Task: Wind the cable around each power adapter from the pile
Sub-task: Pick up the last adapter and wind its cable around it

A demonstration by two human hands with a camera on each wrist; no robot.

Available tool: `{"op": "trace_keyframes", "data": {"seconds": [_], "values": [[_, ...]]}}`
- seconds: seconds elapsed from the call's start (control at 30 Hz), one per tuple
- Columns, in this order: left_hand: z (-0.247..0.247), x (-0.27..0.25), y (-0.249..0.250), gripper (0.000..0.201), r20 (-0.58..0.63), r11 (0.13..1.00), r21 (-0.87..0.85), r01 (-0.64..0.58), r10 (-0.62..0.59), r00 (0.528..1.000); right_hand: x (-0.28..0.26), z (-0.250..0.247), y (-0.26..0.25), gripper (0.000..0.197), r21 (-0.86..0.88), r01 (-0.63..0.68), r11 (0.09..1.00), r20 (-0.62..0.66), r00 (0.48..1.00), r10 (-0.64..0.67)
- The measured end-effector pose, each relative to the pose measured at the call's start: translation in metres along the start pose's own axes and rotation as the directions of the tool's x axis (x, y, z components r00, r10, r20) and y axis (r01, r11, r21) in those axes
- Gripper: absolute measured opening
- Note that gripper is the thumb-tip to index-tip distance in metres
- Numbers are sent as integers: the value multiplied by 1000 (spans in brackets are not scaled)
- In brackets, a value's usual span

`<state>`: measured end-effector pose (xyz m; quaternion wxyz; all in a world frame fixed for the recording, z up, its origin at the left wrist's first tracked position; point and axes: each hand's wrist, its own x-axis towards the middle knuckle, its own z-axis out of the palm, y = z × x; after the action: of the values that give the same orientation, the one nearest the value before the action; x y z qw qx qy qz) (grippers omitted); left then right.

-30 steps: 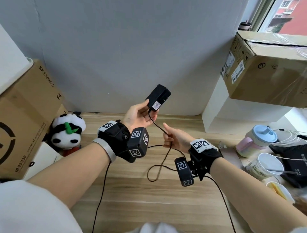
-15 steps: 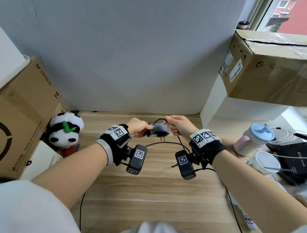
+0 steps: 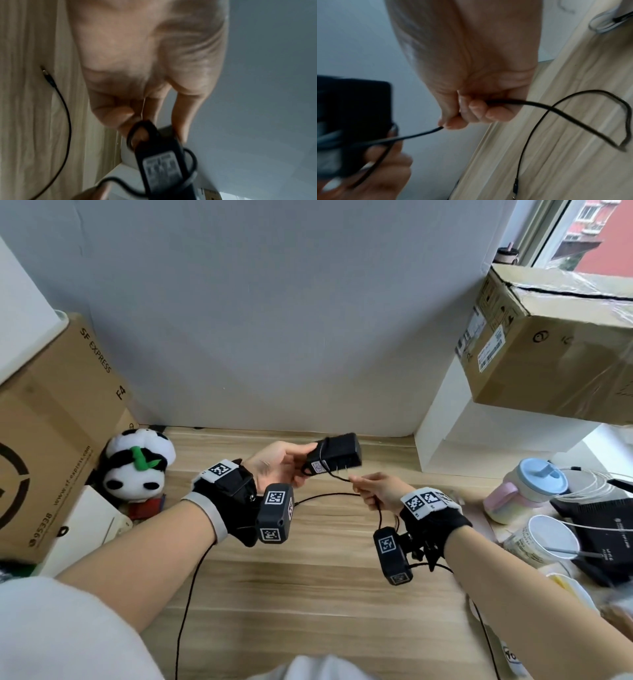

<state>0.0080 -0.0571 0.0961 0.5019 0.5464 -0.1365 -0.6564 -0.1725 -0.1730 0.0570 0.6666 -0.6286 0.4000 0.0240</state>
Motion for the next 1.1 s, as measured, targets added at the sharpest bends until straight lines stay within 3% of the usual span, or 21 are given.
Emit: {"op": "trace_keyframes", "data": {"seconds": [0.07, 0.13, 0.2, 0.3, 0.37, 0.43, 0.5, 0.63, 0.73, 0.9, 1.0, 1.1], "values": [[2, -3, -1, 18, 100, 974, 222, 43, -66, 993, -2, -6, -5, 33, 67, 0, 998, -53, 999, 4], [8, -4, 0, 20, 156, 856, 515, 53, -154, 976, -3, -7, -14, 32, 70, 18, 997, -62, 998, -14], [15, -4, 1, 14, 119, 731, 679, 67, -200, 973, -3, -5, -24, 32, 55, 58, 997, -66, 996, -54], [19, 2, 0, 12, -26, 660, 746, 95, -114, 993, -2, -1, -37, 33, 66, 142, 988, -92, 987, -135], [13, 10, -3, 11, -155, 721, 686, 95, 18, 988, -5, 2, -41, 33, 67, 200, 978, -70, 978, -195], [7, 14, -5, 12, -282, 849, 525, 53, 114, 953, -7, 4, -42, 33, 40, 241, 970, -36, 970, -240], [1, 16, -4, 15, -355, 931, 365, -6, 145, 923, -8, 6, -39, 33, 14, 259, 966, 6, 966, -259], [-9, 14, -2, 12, -410, 991, 72, -112, 132, 902, -8, 12, -29, 32, -61, 235, 970, 131, 965, -226], [-12, 13, -2, 14, -359, 977, -139, -163, 103, 927, -8, 15, -25, 31, -139, 199, 970, 173, 969, -174], [-8, 7, -3, 18, -234, 950, -263, -168, 106, 966, -4, 17, -22, 32, -191, 173, 966, 169, 976, -141], [-3, 1, -4, 16, -75, 972, -198, -124, 111, 991, 0, 14, -22, 31, -224, 162, 961, 114, 984, -140], [1, -9, 0, 16, 57, 990, 119, -74, 67, 996, 1, 4, -26, 31, -177, 129, 976, 3, 991, -130]]}}
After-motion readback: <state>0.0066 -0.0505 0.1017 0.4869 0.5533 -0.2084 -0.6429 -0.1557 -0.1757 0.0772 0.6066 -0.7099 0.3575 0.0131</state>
